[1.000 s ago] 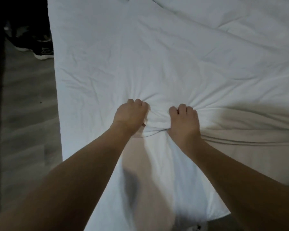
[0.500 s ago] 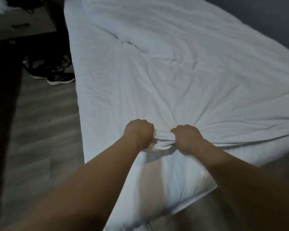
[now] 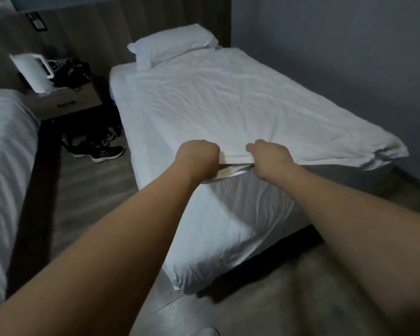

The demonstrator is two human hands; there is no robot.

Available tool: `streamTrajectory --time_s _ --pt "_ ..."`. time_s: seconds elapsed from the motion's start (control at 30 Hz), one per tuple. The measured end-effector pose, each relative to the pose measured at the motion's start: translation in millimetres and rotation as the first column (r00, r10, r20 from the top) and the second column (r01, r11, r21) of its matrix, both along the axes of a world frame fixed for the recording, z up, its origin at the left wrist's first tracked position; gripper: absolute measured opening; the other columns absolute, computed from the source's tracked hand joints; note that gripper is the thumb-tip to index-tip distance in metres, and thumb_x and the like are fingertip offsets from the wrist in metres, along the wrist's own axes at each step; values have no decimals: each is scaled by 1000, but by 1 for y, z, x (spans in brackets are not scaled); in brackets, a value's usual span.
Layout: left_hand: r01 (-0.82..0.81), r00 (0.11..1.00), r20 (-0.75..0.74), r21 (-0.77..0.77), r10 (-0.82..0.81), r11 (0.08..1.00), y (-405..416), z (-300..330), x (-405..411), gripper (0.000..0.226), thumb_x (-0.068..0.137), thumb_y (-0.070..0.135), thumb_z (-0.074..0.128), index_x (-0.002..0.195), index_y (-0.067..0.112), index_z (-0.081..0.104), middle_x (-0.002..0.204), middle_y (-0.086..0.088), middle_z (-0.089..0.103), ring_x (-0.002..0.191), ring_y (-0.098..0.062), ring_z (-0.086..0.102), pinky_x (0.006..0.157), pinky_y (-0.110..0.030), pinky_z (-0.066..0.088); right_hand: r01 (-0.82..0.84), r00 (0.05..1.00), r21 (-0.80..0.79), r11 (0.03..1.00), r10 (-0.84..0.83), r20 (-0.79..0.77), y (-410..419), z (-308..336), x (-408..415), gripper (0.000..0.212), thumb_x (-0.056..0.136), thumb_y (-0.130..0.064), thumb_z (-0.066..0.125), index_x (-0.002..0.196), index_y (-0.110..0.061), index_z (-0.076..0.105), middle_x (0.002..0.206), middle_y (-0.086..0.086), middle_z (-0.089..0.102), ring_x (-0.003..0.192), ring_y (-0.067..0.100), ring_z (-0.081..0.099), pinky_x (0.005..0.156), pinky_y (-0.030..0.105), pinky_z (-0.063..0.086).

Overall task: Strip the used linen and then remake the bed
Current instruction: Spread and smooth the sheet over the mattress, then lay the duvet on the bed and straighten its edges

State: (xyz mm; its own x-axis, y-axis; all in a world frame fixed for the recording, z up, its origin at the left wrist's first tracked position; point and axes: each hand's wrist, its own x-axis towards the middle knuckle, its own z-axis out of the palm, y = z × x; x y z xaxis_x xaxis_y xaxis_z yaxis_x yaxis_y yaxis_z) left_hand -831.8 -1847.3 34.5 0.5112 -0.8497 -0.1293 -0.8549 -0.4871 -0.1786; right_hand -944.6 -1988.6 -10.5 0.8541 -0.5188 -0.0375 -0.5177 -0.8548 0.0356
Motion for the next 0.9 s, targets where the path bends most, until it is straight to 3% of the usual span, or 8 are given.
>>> streamTrajectory --time_s 0.1,0.2,0.37,0.57,0.63,0.77,0.83,0.9 --pt "-39 994 -100 -75 32 996 51 -80 -30 25 93 24 49 117 18 50 114 -7 55 105 -31 52 79 -37 43 -47 993 8 999 47 -109 32 -44 -21 42 88 -8 51 129 -13 43 120 12 48 101 34 59 71 34 38" --pt "-42 962 -257 180 88 983 94 -135 -47 30 94 21 46 123 19 51 122 -8 56 111 -31 52 89 -36 44 -136 929 130 982 172 -328 81 -98 -45 44 92 -9 48 135 -12 38 126 15 47 106 35 58 82 40 45" --pt "62 966 -258 312 22 948 70 -58 -5 51 98 55 41 117 12 60 123 -9 61 111 -31 57 91 -37 46 -95 932 264 960 179 -316 89 -53 -27 35 95 -17 48 130 -13 47 129 15 52 116 31 55 95 35 42" --pt "-56 995 -92 -77 49 995 80 27 2 3 92 22 51 90 20 50 103 -7 63 87 -27 54 71 -33 40 -77 968 63 995 89 -234 63 48 6 21 90 -14 50 110 -20 53 122 10 56 111 29 57 84 32 46" --pt "-51 981 -186 38 57 998 106 0 -17 7 90 20 52 96 17 55 110 -8 63 99 -30 58 81 -35 47 -99 934 106 989 129 -332 83 40 -11 30 92 -18 52 121 -18 55 129 9 54 117 27 55 91 34 47" --pt "24 757 -493 676 428 736 179 -60 -67 30 93 22 50 115 7 64 124 -10 65 96 -24 63 85 -34 51 -3 665 368 930 277 -694 146 -12 -67 54 87 -30 68 136 -13 52 141 8 50 122 28 53 101 42 46" --pt "-68 595 -604 619 529 783 205 -50 -66 33 94 13 48 123 5 62 125 -10 65 96 -23 64 76 -29 49 140 701 465 874 244 -670 167 -9 -78 62 90 -36 63 145 -16 42 149 7 41 130 27 46 108 42 39" --pt "-209 620 -633 436 463 875 224 -29 -50 36 94 10 45 125 10 62 131 -7 60 108 -24 59 87 -27 44 208 822 563 800 170 -544 184 12 -71 64 94 -37 55 151 -20 30 155 7 31 137 26 38 111 38 33"
